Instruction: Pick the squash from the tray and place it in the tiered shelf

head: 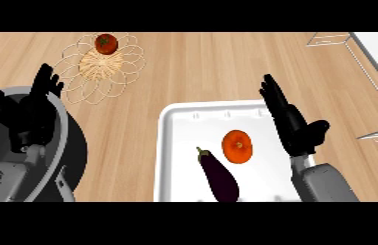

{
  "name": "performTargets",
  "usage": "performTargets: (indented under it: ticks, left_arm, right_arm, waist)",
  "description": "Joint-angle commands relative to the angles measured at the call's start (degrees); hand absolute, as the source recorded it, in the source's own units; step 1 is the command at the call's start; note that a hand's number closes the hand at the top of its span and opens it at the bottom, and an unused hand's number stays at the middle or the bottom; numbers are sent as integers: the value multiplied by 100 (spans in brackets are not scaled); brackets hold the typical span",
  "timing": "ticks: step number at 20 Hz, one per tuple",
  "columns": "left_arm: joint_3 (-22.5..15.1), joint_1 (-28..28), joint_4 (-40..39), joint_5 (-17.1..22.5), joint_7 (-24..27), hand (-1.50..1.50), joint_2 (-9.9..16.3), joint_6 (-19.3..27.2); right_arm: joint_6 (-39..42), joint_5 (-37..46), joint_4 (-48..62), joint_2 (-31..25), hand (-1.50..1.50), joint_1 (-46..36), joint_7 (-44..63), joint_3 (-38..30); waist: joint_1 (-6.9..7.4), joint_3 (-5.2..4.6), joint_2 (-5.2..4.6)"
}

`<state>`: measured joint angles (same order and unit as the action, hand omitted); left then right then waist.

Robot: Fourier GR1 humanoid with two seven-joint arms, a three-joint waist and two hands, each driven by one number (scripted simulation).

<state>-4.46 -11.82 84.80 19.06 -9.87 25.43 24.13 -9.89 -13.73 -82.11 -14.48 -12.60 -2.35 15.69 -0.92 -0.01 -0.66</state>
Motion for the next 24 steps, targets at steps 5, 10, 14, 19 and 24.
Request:
performTargets:
  ticks: [5, 10, 14, 19, 24]
  left_arm:
    - [-485, -522, 251, -106, -143, 0, 47, -487]
    - [-548, -521, 572, 62, -463, 0, -117, -828]
    - [-311, -460, 541, -37, -640, 0, -79, -1141]
    - [-183, -297, 648, -318, -746, 0, -412, -1314]
    - [-72, -301, 643, -451, -751, 0, -496, -1334]
  right_arm:
    - [2044, -414, -24, -434, 150, -1696, -474, 147]
    - [2893, -1408, 1218, -517, -150, -1921, 52, -423]
    - [4168, -1960, 1751, -667, -150, -2382, -378, -652]
    - [5377, -1839, 1561, -1447, -150, -2736, -33, -391]
    - [6059, -980, 985, -2231, -150, -3327, 542, 196]
  waist:
    - [349, 0, -11]
    - [326, 0, -34]
    - [372, -2, -50]
    - [194, -17, 27]
    - [157, -24, 59]
